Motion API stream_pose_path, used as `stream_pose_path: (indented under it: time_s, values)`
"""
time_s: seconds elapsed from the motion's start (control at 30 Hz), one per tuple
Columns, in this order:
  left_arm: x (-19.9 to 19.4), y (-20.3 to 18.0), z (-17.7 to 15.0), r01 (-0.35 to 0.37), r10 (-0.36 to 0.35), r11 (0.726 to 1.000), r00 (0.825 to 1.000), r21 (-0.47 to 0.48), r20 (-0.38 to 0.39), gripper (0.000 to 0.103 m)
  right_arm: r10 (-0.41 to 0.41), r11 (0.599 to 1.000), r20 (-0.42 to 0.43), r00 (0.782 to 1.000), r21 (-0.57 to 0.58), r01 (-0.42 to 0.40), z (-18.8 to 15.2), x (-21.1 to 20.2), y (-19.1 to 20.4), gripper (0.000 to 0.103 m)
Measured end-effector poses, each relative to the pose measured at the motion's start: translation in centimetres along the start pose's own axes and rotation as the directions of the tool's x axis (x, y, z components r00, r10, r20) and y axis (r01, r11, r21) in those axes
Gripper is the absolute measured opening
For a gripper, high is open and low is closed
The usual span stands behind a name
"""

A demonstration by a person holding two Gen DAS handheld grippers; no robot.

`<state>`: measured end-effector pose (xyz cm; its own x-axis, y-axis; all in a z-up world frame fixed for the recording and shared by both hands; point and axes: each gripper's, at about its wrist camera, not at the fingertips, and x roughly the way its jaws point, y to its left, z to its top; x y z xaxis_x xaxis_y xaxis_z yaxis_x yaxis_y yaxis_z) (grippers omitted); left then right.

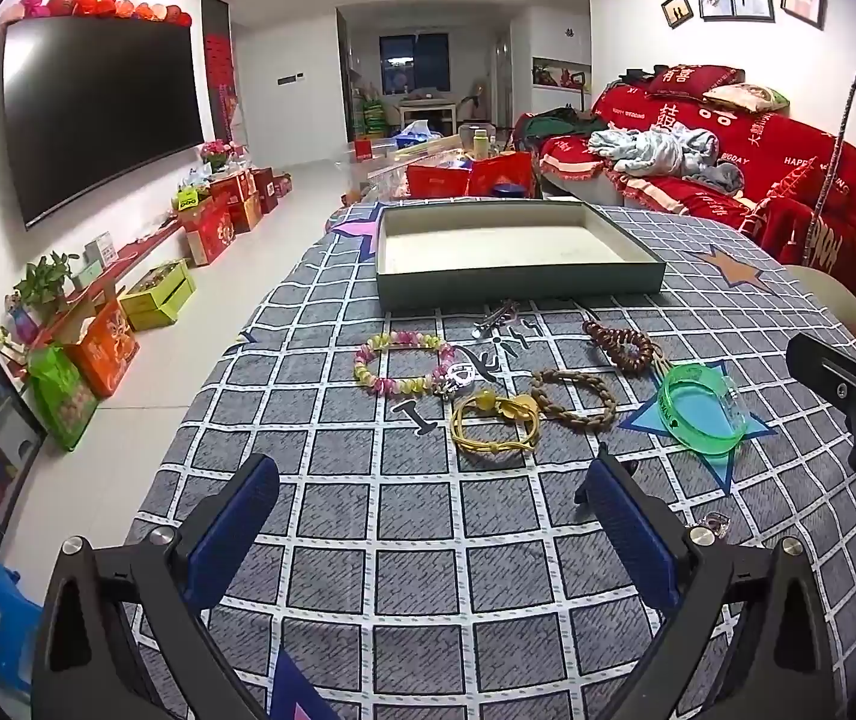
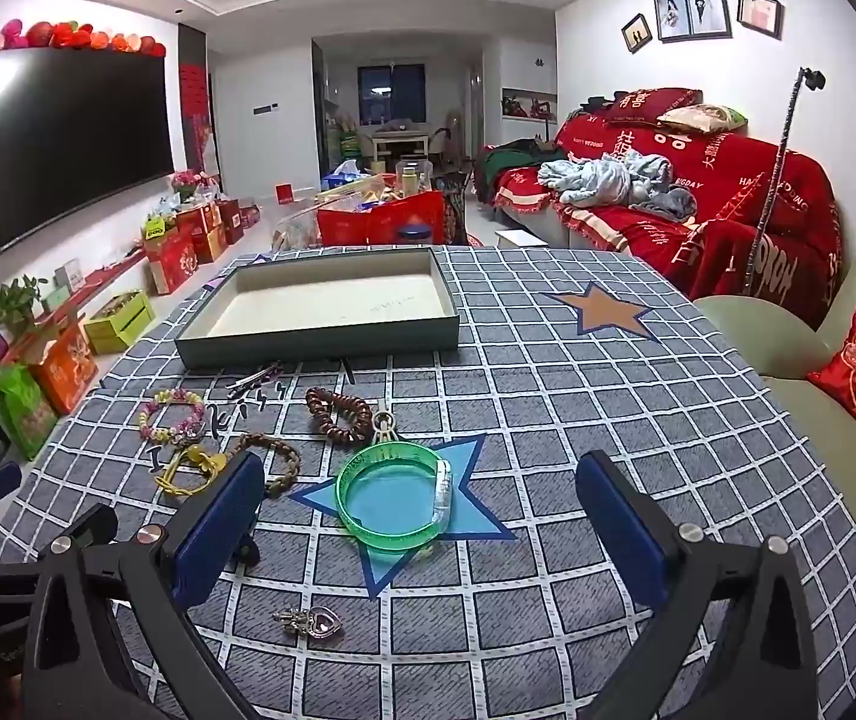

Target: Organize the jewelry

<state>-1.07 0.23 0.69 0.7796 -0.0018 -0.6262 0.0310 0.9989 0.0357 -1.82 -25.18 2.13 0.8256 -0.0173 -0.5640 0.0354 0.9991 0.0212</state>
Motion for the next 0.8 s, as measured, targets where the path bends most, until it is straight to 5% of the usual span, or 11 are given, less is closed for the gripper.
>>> stream_pose_path:
  time_s: [0.8]
  values:
    - [0.3, 0.07, -0.15, -0.006, 0.006, 1.0, 1.0, -0.004, 0.001, 0.103, 0.006, 1.0, 0.003, 1.0, 0.011, -0.006, -0.12, 0.07, -0.08, 0.103]
